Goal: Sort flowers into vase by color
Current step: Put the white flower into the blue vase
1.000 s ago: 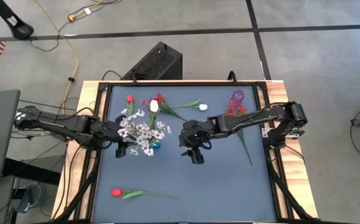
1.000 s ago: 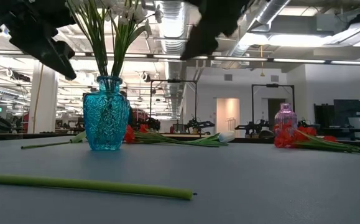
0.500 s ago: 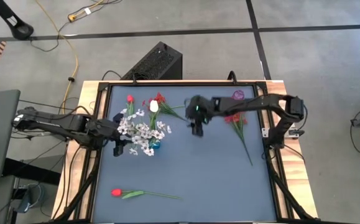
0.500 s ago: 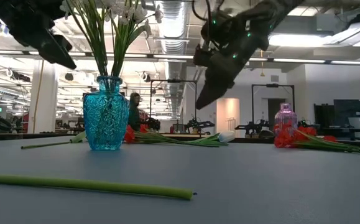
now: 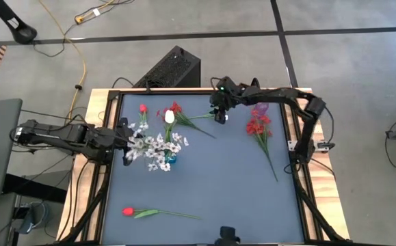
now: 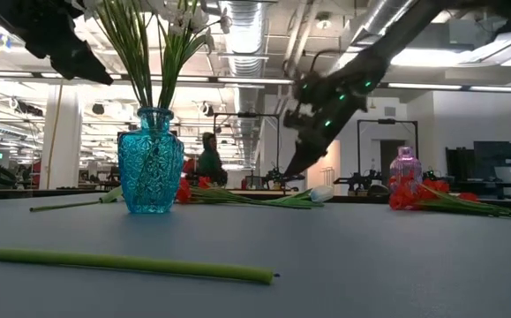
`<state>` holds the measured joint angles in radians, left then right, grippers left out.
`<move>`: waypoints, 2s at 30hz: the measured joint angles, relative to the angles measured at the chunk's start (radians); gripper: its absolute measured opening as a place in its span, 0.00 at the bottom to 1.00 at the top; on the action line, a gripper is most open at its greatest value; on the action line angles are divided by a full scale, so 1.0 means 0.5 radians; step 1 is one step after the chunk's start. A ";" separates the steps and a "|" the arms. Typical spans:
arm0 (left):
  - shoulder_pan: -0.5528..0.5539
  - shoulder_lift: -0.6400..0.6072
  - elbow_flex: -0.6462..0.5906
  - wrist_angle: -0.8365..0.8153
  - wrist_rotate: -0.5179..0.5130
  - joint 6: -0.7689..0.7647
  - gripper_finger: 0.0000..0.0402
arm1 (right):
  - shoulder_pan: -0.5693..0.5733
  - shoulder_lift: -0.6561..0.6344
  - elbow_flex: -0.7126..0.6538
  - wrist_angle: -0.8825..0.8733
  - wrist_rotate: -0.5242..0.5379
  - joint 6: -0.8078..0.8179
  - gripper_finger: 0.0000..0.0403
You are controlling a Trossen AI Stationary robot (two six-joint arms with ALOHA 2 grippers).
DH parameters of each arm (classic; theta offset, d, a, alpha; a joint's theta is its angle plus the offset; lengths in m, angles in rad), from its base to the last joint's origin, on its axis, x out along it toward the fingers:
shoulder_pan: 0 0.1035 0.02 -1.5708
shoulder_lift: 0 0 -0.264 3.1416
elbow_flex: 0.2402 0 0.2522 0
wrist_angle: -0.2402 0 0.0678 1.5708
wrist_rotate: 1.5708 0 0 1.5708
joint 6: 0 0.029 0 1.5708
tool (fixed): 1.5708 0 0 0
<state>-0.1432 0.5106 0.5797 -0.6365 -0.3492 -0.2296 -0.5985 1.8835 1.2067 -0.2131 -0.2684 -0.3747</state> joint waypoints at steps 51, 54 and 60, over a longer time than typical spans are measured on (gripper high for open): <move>-0.001 -0.002 -0.003 0.051 0.064 0.050 0.47 | 0.690 -0.135 0.840 -1.561 2.985 0.120 0.07; -0.001 -0.002 -0.003 0.063 0.135 0.014 0.47 | 0.793 -0.195 0.841 -1.484 3.073 0.076 0.06; -0.001 -0.002 -0.003 -0.015 0.359 -0.139 0.47 | 0.991 -0.290 0.842 -1.353 3.230 -0.093 0.07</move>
<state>-0.1436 0.5095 0.5781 -0.6440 -0.1694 -0.2990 -0.1029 1.7387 1.6276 -0.8894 1.3466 -0.4211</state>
